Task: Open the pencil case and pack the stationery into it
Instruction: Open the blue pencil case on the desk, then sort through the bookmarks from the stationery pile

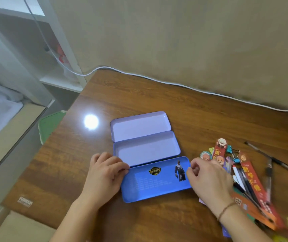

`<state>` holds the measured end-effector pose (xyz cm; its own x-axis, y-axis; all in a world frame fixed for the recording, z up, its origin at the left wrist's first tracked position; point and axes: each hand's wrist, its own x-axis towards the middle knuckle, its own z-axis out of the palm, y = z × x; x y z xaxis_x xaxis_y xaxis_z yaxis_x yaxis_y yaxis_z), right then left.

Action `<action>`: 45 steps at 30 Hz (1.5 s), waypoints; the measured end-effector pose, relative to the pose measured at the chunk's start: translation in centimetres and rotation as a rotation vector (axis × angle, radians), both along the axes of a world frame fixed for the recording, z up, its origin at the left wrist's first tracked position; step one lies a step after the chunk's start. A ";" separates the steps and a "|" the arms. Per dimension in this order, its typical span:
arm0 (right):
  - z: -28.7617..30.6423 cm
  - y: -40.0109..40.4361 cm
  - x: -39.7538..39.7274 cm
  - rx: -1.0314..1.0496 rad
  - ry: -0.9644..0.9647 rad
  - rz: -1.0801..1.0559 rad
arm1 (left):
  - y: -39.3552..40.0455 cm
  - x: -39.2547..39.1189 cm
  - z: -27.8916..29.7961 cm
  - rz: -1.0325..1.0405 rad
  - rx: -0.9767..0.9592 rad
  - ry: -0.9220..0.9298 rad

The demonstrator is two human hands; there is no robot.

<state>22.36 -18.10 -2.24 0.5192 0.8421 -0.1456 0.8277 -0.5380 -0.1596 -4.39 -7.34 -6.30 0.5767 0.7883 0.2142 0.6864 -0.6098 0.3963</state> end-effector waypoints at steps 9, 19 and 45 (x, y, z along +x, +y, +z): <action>-4.0 -1.2 0.2 0.155 -0.138 0.198 | -3.0 -0.3 -2.5 0.133 0.251 -0.002; -3.6 -2.5 1.4 0.192 -0.204 0.296 | -5.0 4.7 -0.3 0.349 0.162 -0.182; -5.2 -13.6 15.6 0.429 0.003 -0.288 | -10.4 22.7 -1.0 0.071 0.069 -0.352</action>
